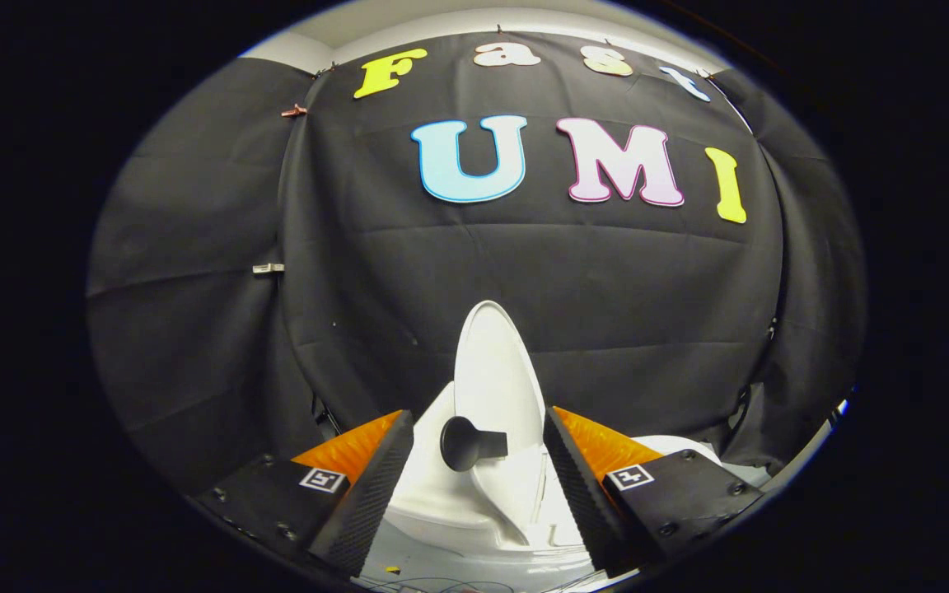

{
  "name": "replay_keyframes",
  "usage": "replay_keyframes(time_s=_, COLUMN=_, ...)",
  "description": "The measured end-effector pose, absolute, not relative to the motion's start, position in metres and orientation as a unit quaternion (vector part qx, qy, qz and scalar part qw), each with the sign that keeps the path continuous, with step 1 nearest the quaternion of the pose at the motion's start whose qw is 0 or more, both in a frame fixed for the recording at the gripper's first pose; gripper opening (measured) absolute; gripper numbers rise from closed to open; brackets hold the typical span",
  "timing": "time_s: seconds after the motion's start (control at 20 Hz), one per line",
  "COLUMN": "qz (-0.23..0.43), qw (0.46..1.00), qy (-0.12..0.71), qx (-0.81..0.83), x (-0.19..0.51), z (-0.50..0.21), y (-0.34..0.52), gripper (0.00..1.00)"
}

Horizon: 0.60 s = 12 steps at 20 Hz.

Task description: Open the toilet lid.

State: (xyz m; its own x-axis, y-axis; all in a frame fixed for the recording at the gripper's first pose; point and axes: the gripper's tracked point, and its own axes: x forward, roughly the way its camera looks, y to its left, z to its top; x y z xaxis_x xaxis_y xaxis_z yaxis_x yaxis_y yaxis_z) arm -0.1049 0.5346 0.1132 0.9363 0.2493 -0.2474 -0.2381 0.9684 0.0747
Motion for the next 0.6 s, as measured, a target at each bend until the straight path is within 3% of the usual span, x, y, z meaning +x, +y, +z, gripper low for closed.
replay_keyframes(time_s=0.6, qz=0.115, qw=0.985, qy=0.122, qx=0.052, x=-0.084, z=0.128, y=0.433, gripper=0.98)
